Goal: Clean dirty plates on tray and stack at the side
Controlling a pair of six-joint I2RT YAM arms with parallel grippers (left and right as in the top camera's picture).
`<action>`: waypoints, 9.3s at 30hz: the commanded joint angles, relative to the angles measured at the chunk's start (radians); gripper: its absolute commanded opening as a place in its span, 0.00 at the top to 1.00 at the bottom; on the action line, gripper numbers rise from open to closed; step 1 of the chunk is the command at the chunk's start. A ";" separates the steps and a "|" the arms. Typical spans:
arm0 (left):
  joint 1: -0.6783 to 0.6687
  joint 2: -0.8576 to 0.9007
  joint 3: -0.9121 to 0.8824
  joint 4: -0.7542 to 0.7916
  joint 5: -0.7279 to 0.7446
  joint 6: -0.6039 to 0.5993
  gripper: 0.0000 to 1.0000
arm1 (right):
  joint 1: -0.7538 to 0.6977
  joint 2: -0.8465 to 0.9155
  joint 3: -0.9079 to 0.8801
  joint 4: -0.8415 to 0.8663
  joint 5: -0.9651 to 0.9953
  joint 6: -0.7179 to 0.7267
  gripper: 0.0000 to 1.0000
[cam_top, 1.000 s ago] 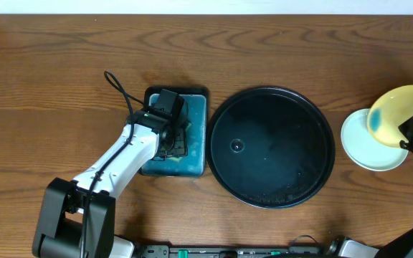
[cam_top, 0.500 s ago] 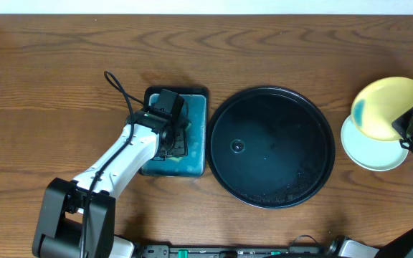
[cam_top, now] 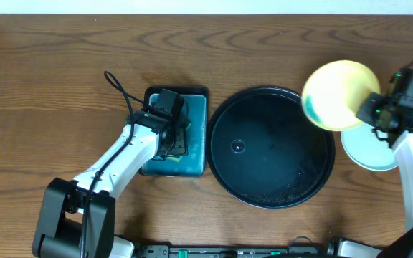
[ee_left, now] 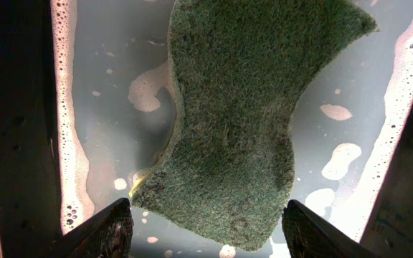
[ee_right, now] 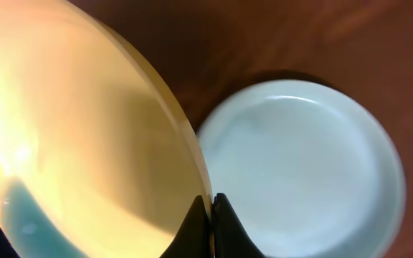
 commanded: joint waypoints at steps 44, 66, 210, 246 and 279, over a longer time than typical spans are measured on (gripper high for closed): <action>0.003 -0.002 0.002 -0.002 -0.011 -0.009 0.32 | 0.945 0.149 0.001 0.098 1.175 -0.091 0.99; 0.003 -0.002 0.002 -0.002 -0.011 -0.009 0.32 | 1.077 0.148 0.001 0.187 1.479 -0.091 0.99; 0.220 -1.097 -0.279 -0.259 -0.034 -0.081 0.20 | 0.347 -0.713 -0.471 -0.122 -0.093 -0.008 0.01; 0.219 -1.097 -0.279 -0.259 -0.034 -0.081 0.20 | 0.348 -1.202 -0.869 0.380 -0.045 -0.029 0.01; 0.219 -1.097 -0.279 -0.259 -0.034 -0.081 0.20 | 0.388 -1.422 -1.078 0.556 -0.048 -0.259 0.01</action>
